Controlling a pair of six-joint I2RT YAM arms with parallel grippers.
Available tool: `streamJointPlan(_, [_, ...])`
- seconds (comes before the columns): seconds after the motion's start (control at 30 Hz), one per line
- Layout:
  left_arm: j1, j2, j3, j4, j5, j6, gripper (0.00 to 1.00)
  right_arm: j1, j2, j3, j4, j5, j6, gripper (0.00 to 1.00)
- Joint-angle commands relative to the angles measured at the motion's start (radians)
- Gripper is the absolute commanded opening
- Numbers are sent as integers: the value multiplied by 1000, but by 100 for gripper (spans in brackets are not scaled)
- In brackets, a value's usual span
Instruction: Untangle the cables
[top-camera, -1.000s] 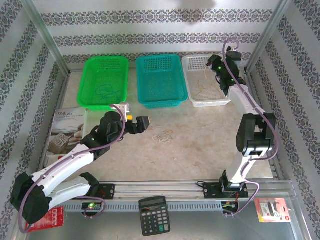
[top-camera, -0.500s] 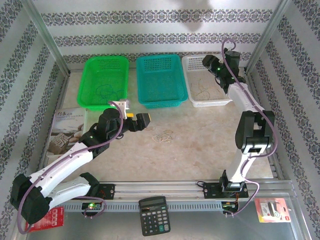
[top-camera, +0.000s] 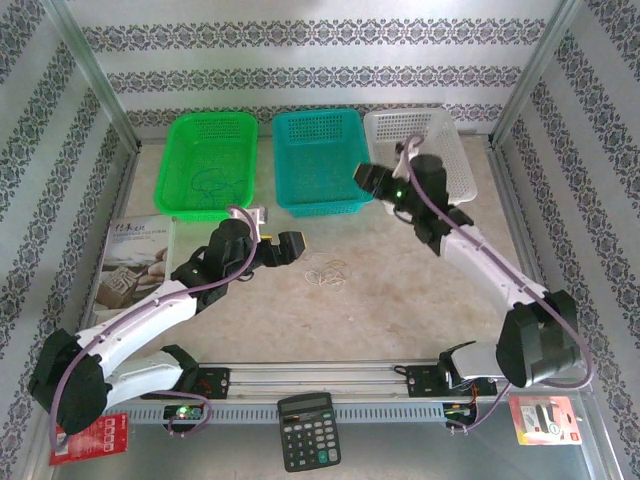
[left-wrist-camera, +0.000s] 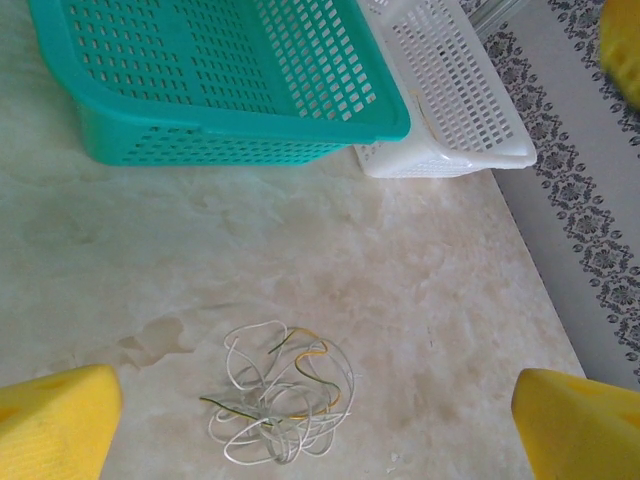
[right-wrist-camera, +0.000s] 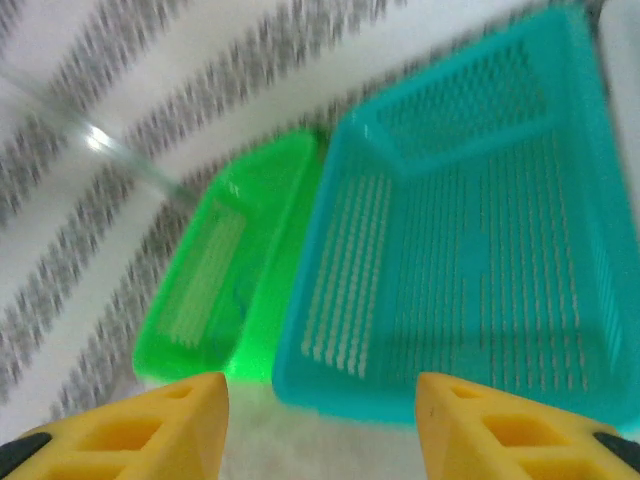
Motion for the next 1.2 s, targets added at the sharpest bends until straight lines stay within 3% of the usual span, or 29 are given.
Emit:
streamJointPlan(0.0, [8, 17, -33, 67, 18, -36, 100, 88, -57, -130, -7, 73, -38, 52])
streamJointPlan(0.17, [11, 58, -39, 76, 28, -47, 100, 224, -109, -313, -2, 162, -37, 51])
streamJointPlan(0.37, [10, 86, -54, 109, 34, -63, 100, 291, -82, -421, 30, 208, -33, 48])
streamJointPlan(0.73, [9, 107, -57, 127, 45, -72, 100, 281, 28, -374, 24, 242, -105, 38])
streamJointPlan(1.17, [11, 108, -55, 135, 47, -68, 100, 331, 108, -330, 5, 194, -147, 39])
